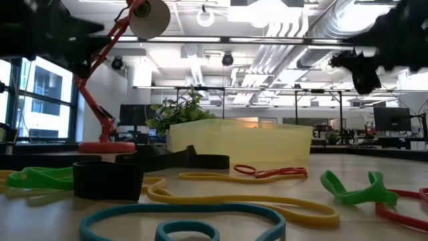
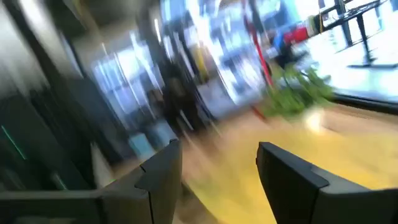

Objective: Pick and place rubber bands into bin
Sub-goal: Put the black rubber band into the transparent yellow bin

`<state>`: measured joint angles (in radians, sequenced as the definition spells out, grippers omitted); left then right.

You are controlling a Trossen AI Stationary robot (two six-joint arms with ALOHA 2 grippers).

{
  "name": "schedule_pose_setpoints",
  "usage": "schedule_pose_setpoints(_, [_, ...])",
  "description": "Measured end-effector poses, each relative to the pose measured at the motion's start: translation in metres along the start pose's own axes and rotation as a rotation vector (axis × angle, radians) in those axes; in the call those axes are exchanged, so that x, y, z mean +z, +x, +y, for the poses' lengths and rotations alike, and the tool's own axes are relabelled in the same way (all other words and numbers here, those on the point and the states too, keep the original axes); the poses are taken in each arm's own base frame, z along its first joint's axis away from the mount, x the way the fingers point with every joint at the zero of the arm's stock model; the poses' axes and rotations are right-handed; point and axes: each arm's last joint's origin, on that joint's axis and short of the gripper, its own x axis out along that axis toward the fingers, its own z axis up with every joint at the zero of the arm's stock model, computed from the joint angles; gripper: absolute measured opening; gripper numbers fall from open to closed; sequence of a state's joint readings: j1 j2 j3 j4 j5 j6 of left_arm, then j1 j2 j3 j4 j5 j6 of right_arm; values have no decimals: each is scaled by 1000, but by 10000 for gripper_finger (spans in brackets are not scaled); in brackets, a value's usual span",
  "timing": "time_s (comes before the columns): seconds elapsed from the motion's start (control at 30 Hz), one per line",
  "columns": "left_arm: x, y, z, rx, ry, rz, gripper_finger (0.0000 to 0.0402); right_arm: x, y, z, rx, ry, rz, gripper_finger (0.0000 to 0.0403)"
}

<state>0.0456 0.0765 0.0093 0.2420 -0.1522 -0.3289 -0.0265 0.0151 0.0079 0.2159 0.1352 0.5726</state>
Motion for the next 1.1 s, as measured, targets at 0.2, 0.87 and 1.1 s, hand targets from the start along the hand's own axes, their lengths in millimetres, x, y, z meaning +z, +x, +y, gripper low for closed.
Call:
schedule_pose_setpoints(0.2, [8, 0, -3, -55, -43, -69, 129, 36, -5, 14, 5, 410, -374, 193])
schedule_pose_setpoints(0.87, [14, 3, -22, -315, -128, 147, 126, 86, 2, 55, 155, 288, -218, 192])
schedule_pose_setpoints(1.1, [47, 35, -57, -406, 161, 298, 93, 94, 71, 75, 79, -34, 48, 192])
